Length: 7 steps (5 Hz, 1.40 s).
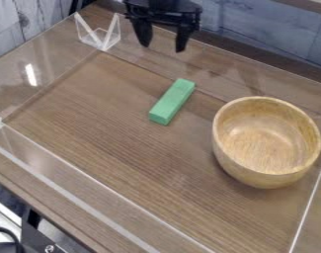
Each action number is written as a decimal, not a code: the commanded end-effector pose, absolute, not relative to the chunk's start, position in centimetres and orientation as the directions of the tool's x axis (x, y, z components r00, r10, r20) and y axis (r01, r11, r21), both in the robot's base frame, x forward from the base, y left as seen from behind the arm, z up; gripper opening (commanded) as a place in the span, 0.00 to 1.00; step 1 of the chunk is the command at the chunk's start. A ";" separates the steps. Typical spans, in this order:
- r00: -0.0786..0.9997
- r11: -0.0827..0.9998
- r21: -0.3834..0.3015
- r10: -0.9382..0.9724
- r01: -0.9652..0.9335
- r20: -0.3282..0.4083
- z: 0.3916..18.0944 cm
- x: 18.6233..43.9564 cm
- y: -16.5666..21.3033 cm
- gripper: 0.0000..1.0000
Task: Move green stick from inside the wooden bowl to the table next to it
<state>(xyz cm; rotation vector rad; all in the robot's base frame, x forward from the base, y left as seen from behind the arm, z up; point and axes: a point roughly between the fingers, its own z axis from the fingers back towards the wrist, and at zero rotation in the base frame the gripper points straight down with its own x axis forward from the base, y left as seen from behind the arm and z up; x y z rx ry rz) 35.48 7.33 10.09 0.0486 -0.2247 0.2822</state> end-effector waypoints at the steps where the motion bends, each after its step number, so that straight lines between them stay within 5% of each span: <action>1: 0.916 0.952 0.022 0.288 -0.306 0.280 12.1 36.2 9.0 1.00; 2: 0.912 0.945 0.027 0.307 -0.326 0.272 12.4 35.9 10.6 1.00; 4: 0.940 0.969 0.016 0.234 -0.245 0.250 9.3 36.0 7.9 1.00; 6: 0.894 0.930 -0.016 0.359 -0.368 0.268 11.7 36.0 12.1 1.00; 7: 0.923 0.957 -0.021 0.283 -0.288 0.259 12.1 35.8 10.8 1.00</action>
